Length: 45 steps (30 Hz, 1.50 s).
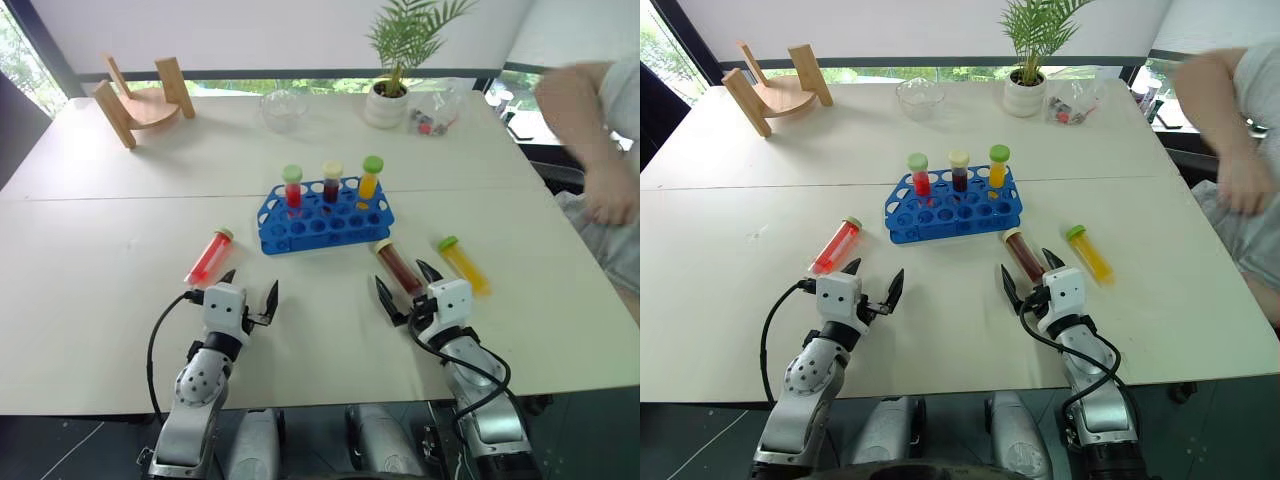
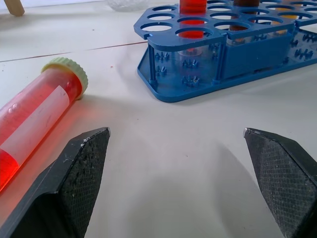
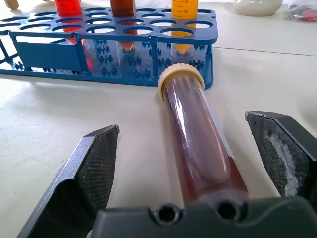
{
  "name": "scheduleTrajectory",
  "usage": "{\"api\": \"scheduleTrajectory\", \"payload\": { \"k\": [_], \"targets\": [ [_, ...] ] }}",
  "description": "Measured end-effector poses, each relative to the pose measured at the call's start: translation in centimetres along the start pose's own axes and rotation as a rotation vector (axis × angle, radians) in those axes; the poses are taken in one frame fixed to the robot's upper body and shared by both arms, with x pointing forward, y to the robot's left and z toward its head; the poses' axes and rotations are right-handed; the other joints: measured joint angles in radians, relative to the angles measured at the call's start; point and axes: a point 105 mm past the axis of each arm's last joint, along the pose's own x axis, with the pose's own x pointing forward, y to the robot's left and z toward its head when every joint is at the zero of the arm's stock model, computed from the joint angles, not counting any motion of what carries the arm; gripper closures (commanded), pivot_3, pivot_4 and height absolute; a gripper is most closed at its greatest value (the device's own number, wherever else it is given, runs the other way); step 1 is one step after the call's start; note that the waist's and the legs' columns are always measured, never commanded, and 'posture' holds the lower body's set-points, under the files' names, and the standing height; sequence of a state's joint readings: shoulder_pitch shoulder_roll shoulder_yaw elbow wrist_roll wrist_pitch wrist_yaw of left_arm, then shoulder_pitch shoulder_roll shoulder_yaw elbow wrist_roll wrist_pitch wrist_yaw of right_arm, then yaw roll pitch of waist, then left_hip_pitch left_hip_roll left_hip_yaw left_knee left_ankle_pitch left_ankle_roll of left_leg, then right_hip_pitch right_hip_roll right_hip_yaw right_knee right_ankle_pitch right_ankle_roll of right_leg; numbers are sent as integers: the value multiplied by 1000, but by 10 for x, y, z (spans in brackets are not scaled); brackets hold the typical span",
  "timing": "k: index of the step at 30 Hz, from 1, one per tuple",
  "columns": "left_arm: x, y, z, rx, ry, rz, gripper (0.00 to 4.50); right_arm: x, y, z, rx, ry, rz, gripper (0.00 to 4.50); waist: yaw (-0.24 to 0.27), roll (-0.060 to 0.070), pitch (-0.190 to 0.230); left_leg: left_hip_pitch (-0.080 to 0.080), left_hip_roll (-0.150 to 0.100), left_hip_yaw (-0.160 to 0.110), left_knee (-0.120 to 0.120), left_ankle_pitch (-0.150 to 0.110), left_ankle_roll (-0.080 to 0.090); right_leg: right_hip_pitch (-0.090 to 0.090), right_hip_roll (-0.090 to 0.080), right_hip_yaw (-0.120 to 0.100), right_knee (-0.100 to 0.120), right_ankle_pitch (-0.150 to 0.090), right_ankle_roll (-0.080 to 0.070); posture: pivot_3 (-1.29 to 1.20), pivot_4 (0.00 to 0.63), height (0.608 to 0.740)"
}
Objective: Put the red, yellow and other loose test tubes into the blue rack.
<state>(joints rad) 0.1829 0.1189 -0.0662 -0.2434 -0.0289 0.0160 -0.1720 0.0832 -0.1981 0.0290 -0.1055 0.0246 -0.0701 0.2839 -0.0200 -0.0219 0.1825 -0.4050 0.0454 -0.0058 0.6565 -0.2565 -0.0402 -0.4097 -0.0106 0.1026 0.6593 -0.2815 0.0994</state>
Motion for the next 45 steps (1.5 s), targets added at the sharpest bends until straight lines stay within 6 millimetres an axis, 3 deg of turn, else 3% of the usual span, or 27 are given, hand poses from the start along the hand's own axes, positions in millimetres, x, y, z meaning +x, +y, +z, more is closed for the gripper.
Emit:
{"api": "scheduleTrajectory", "payload": {
  "k": [25,28,32,36,39,45],
  "targets": [
    [0,0,0,-1,0,-2,57,-1,-3,1,-20,15,19,0,0,0,0,0,0,0,0,0,0,0,0,0,0,0,0,0,150,740],
    [0,-1,0,6,7,-19,57,-2,-5,9,-44,11,40,0,0,0,0,0,0,0,0,0,0,0,0,0,0,0,0,0,150,740],
    [3,-1,13,27,28,-145,57,-3,-13,36,-80,5,110,0,0,0,0,-1,0,0,0,0,0,-1,0,0,0,0,0,0,150,740],
    [-3,1,46,59,56,-406,57,10,-40,79,-114,77,154,0,-9,1,0,0,1,0,1,0,0,0,0,0,1,0,-1,0,150,740],
    [-16,6,60,88,146,-613,57,18,-65,98,-122,226,168,0,-18,1,1,0,1,-1,-1,0,0,-1,0,-1,0,0,-1,0,150,740],
    [-35,18,101,125,250,-919,57,16,-117,109,-99,655,137,0,-24,1,2,-2,1,0,-7,0,1,-4,-1,-2,-6,-1,-3,0,150,740]
  ]
}}
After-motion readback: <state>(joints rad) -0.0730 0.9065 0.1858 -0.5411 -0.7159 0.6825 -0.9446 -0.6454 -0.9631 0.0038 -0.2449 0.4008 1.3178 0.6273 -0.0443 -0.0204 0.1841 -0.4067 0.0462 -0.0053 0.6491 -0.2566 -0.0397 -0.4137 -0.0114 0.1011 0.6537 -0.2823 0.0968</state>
